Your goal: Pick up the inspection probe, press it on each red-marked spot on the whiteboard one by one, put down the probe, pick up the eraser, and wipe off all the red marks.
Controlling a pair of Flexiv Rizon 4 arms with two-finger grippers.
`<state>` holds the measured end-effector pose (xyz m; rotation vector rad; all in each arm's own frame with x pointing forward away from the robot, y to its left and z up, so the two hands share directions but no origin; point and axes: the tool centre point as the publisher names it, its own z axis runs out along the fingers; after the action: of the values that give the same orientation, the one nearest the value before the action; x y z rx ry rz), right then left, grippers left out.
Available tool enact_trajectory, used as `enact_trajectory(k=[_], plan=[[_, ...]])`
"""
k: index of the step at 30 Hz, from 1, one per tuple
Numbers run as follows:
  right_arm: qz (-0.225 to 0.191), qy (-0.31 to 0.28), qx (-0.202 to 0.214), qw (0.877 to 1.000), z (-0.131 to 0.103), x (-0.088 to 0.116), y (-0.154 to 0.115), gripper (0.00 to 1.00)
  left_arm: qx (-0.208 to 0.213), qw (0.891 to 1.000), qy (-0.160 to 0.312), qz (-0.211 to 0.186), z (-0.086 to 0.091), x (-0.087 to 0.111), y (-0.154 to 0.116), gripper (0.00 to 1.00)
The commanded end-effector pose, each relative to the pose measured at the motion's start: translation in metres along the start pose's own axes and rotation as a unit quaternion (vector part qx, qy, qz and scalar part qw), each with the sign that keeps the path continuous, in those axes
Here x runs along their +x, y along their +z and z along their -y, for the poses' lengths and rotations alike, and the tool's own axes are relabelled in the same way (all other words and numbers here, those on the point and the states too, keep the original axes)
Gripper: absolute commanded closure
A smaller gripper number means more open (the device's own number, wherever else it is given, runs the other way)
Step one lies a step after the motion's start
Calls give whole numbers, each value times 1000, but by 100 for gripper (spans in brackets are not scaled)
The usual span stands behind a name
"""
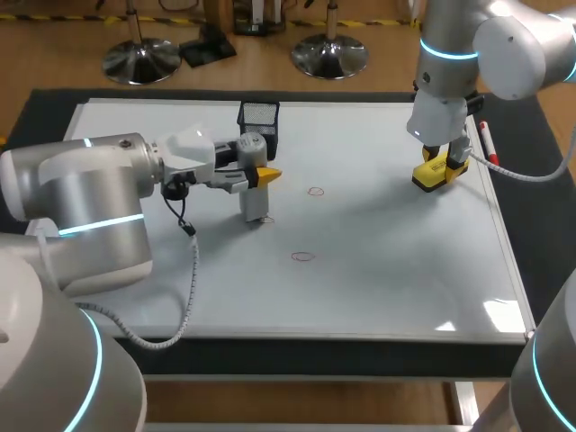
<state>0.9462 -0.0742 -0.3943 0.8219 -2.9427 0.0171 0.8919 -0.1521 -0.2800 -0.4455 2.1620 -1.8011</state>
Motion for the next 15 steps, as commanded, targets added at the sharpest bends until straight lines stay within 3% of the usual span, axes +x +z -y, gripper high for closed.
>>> enact_trajectory(k=[1,15], plan=[[-2,0,1,1000,1,0,-1,100,6,1000,2,16,5,-2,-32,100],[-2,0,1,1000,1,0,-1,100,8,994,9,109,8,-32,-119,100]])
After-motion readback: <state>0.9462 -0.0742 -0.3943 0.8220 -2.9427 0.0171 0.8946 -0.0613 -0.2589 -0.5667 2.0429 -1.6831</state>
